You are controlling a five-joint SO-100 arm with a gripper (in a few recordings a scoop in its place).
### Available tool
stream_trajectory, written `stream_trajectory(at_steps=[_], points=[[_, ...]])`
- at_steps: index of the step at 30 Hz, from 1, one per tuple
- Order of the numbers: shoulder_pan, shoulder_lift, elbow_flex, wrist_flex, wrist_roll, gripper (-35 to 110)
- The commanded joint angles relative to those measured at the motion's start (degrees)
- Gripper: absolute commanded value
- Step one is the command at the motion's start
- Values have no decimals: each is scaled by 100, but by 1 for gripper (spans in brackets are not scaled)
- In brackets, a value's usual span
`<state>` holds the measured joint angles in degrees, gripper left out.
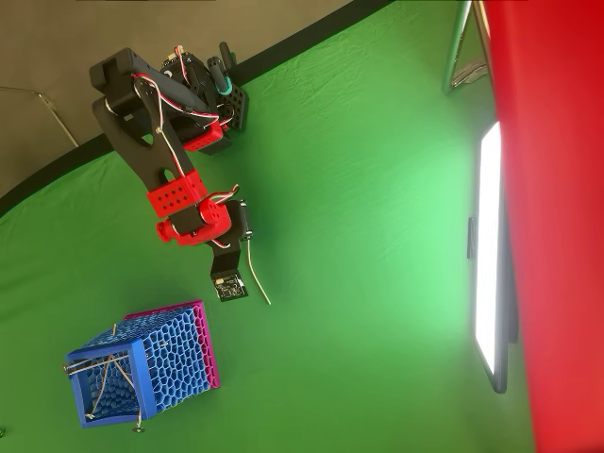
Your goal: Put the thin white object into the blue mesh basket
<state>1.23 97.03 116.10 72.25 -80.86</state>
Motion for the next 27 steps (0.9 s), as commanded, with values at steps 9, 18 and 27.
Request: stream_trajectory(at_steps=[9,18,27], points=[[299,-729,-747,211,-492,9],[606,-984,-800,211,-861,15],[483,-1257,-888,211,-756,15]])
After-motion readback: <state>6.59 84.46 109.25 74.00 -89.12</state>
